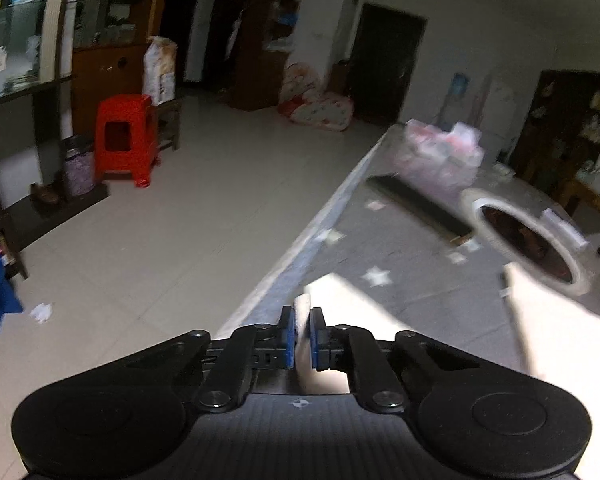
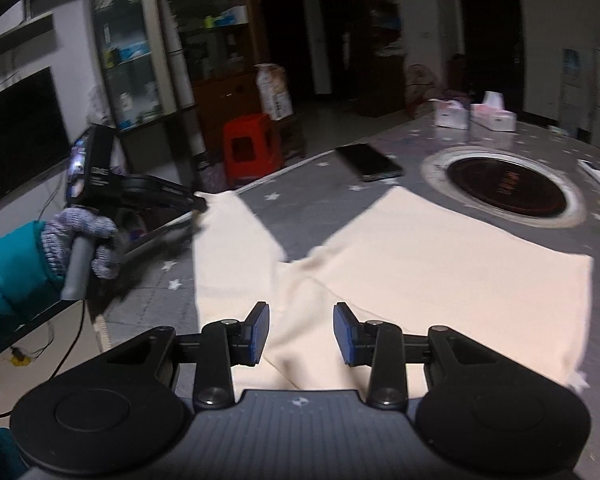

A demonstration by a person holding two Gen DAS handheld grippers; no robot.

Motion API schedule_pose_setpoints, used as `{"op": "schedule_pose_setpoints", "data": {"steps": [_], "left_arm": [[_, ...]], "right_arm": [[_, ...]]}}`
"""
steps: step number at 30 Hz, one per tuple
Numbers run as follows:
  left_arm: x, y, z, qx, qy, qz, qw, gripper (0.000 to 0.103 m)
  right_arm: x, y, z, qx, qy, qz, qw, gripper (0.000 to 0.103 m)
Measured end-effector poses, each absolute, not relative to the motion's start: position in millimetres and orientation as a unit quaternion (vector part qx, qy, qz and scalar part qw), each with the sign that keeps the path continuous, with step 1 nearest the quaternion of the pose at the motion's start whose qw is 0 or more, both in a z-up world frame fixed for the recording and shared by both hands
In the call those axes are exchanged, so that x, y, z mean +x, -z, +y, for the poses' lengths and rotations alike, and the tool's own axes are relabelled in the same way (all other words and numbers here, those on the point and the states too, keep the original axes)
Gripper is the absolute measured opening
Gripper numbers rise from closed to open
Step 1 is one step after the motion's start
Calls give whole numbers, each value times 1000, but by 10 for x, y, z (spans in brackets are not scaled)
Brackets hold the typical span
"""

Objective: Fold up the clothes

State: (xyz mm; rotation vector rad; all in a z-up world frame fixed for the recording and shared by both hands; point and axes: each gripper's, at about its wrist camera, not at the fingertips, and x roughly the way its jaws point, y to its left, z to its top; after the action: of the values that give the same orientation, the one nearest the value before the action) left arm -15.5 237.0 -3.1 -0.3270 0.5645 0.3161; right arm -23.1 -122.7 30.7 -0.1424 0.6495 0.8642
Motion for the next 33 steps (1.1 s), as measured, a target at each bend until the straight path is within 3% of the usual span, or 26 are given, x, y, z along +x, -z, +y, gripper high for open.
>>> {"op": "schedule_pose_setpoints", "data": {"steps": [14, 21, 28, 33], "left_arm": [[-340, -904, 898, -129, 102, 197, 966, 6], [-335, -862, 69, -116, 214, 217, 945, 6], [-192, -484, -409, -113, 259, 273, 920, 7], [-144, -203, -557, -105, 274, 315, 902, 16]], "right_arm": [[-334, -217, -2100, 12, -313, 308, 899, 35], [-421, -146, -2497, 46, -275, 305, 910, 36], [-470, -76, -2738, 69, -252, 306, 916, 36], [-447, -58, -2769, 72, -245, 307, 917, 36]]}}
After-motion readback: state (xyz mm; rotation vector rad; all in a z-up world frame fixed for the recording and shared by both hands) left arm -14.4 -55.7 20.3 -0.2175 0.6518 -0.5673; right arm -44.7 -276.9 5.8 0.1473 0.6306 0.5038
